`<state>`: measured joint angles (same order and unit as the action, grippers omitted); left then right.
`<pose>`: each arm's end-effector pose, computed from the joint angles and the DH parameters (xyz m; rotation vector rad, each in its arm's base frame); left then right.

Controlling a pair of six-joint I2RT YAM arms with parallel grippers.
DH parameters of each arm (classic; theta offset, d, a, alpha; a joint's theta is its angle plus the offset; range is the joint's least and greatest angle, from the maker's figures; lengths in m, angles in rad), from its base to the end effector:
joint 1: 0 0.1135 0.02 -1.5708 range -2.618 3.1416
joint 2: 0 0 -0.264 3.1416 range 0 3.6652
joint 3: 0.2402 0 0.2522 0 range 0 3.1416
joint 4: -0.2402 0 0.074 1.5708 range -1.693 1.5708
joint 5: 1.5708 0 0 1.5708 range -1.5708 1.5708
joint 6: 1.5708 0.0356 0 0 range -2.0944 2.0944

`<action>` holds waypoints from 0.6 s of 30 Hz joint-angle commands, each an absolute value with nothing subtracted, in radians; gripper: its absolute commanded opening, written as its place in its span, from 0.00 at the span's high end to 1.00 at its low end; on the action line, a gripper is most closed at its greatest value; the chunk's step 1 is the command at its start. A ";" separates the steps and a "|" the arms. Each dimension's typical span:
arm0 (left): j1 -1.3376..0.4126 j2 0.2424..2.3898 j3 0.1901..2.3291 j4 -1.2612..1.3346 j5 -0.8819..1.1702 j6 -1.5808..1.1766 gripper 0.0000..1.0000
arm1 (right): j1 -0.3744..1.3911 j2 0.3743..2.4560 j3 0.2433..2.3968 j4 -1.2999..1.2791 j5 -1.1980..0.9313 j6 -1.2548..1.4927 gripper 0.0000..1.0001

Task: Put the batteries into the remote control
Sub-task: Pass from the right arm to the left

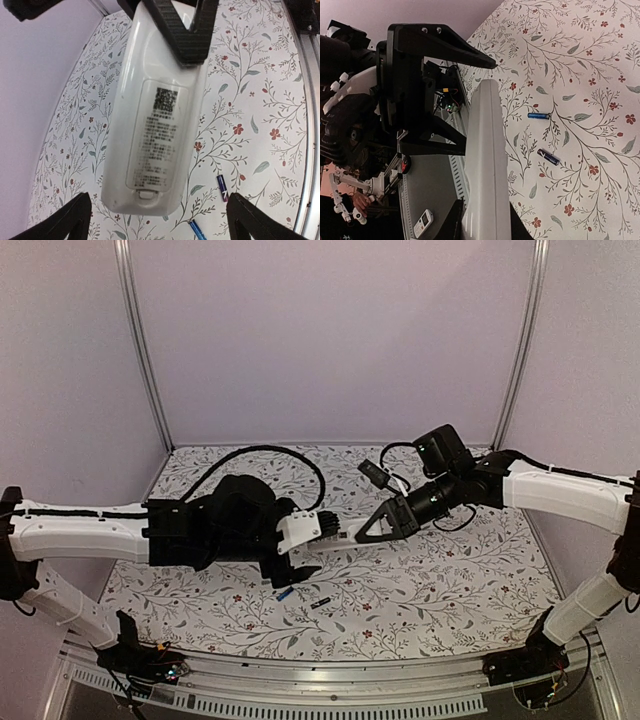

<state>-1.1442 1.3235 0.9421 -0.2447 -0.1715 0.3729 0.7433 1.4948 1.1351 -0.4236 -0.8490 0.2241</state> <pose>0.1270 -0.2646 0.2701 1.4399 1.6595 -0.2470 0.2171 0.2359 0.2779 -1.0697 2.2419 1.4486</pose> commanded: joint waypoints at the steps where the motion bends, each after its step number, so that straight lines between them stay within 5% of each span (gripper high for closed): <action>1: -1.165 1.390 1.010 -0.226 -0.217 0.447 0.07 | 0.742 1.511 1.162 -0.483 -0.929 0.215 1.00; 15: -1.190 1.512 1.086 -0.271 -0.210 0.500 0.46 | 0.744 1.554 1.170 -0.505 -0.990 0.215 1.00; 18: -1.188 1.520 1.088 -0.253 -0.227 0.451 0.56 | 0.744 1.560 1.173 -0.498 -0.969 0.215 0.80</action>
